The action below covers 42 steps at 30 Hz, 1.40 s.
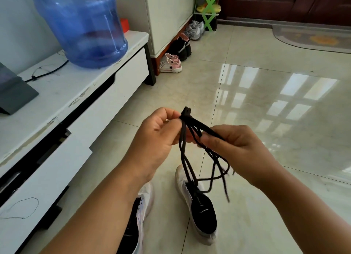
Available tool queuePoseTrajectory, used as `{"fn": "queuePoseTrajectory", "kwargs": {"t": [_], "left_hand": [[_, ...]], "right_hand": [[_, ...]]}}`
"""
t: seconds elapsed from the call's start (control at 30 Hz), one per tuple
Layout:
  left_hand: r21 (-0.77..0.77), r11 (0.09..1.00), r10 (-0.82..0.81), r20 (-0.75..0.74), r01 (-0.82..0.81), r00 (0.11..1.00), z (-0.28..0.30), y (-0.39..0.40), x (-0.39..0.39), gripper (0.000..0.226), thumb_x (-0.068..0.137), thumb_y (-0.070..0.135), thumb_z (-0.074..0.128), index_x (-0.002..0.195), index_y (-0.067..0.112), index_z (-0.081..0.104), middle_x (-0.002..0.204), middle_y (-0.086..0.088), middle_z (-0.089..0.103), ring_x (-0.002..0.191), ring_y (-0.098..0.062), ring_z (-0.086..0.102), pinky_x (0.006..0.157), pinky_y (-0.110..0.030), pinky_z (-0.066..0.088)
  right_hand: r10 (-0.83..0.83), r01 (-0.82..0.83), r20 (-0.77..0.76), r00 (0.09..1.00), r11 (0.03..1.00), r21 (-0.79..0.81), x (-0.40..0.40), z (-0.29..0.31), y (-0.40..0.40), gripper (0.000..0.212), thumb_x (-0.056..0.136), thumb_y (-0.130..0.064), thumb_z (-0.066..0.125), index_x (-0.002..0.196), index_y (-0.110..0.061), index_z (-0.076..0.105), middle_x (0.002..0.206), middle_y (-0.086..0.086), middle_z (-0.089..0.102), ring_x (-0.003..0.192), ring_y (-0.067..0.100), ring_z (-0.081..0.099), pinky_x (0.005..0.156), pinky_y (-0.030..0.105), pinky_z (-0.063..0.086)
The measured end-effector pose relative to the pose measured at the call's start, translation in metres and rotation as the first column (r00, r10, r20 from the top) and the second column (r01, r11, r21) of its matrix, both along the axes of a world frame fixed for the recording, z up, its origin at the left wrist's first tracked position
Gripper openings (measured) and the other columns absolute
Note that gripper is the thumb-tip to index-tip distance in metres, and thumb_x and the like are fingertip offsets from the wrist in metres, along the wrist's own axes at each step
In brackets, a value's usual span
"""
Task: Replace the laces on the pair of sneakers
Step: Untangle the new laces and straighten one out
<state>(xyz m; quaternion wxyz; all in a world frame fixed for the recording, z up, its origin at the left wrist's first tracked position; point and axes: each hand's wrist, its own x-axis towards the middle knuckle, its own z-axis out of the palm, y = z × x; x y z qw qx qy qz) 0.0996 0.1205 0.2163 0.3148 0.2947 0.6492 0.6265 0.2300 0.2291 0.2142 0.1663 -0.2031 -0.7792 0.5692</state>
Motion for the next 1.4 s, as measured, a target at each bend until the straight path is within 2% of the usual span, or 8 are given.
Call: {"fn": "queuePoseTrajectory", "kwargs": {"t": [0.27,0.37,0.57,0.7,0.83,1.0,1.23,1.4], "left_hand": [[-0.048,0.996,-0.072,0.123,0.079,0.99,0.005,-0.002,0.001,0.024,0.083,0.035,0.059,0.102,0.02,0.06,0.088,-0.002,0.074,0.085,-0.012,0.069,0.082,-0.034,0.047],[-0.069,0.995,-0.061,0.057,0.065,0.997,0.002,-0.002,0.002,0.021,0.084,0.015,0.064,0.103,0.023,0.061,0.082,0.0,0.073,0.081,-0.007,0.069,0.084,-0.027,0.047],[-0.115,0.991,0.08,0.041,-0.075,0.996,-0.002,-0.001,-0.003,0.021,0.094,0.007,0.05,0.088,0.018,0.067,0.054,0.007,0.058,0.04,-0.009,0.048,0.042,-0.02,0.044],[-0.137,0.988,0.059,-0.05,-0.065,0.997,-0.004,-0.003,-0.007,0.022,0.093,0.013,0.052,0.088,0.025,0.069,0.058,0.008,0.062,0.037,-0.005,0.031,0.037,-0.014,0.029],[-0.088,0.996,-0.006,-0.054,0.001,0.999,-0.005,-0.001,-0.003,0.023,0.091,0.005,0.054,0.086,0.023,0.067,0.067,-0.002,0.07,0.048,-0.008,0.055,0.048,-0.018,0.046],[-0.08,0.997,-0.017,-0.113,0.008,0.993,-0.009,-0.001,-0.003,0.023,0.086,0.004,0.06,0.078,0.025,0.066,0.069,-0.002,0.072,0.062,-0.017,0.069,0.064,-0.024,0.056],[-0.105,0.993,0.028,-0.171,-0.047,0.985,-0.006,-0.005,-0.008,0.02,0.088,0.011,0.058,0.083,0.028,0.064,0.07,0.008,0.07,0.047,-0.002,0.051,0.045,-0.011,0.039],[-0.094,0.995,-0.054,-0.096,0.045,0.994,-0.004,-0.004,0.0,0.008,0.084,0.021,0.066,0.092,0.023,0.064,0.083,0.003,0.073,0.079,-0.008,0.069,0.072,-0.019,0.051]], "right_hand": [[0.069,-0.055,0.165,0.984,0.995,-0.087,0.001,-0.003,0.0,0.024,0.088,-0.031,0.055,0.091,-0.015,0.074,0.094,0.001,0.073,0.096,0.009,0.065,0.091,0.026,0.047],[0.066,-0.049,0.207,0.976,0.995,-0.089,0.001,-0.003,0.001,0.026,0.089,-0.033,0.053,0.09,-0.017,0.074,0.093,0.001,0.072,0.095,0.009,0.064,0.091,0.027,0.045],[-0.06,0.079,0.237,0.97,0.994,-0.071,0.0,-0.006,0.004,0.023,0.091,-0.029,0.053,0.085,-0.021,0.073,0.08,0.002,0.073,0.094,0.036,0.063,0.096,0.055,0.042],[-0.046,0.071,0.228,0.972,0.992,-0.101,-0.001,-0.008,0.003,0.017,0.09,-0.026,0.057,0.089,-0.021,0.074,0.096,0.018,0.069,0.105,0.041,0.056,0.096,0.058,0.041],[0.013,0.006,0.063,0.998,0.954,-0.301,-0.003,-0.008,0.001,0.023,0.084,0.006,0.056,0.1,-0.006,0.066,0.092,0.01,0.072,0.091,0.021,0.067,0.084,0.028,0.052],[-0.017,0.017,0.003,1.0,0.918,-0.397,-0.013,-0.009,-0.01,0.013,0.091,-0.006,0.052,0.096,-0.001,0.063,0.079,0.011,0.07,0.068,0.023,0.065,0.069,0.025,0.054],[-0.156,0.153,0.008,0.988,0.96,-0.236,-0.023,-0.008,-0.007,0.024,0.093,-0.012,0.05,0.093,-0.021,0.072,0.055,-0.011,0.047,0.053,0.009,0.036,0.054,0.027,0.032],[-0.132,0.095,-0.111,0.985,0.953,-0.287,-0.025,-0.008,-0.013,0.027,0.092,-0.008,0.053,0.095,-0.026,0.074,0.058,-0.011,0.059,0.056,0.01,0.04,0.052,0.02,0.034]]}}
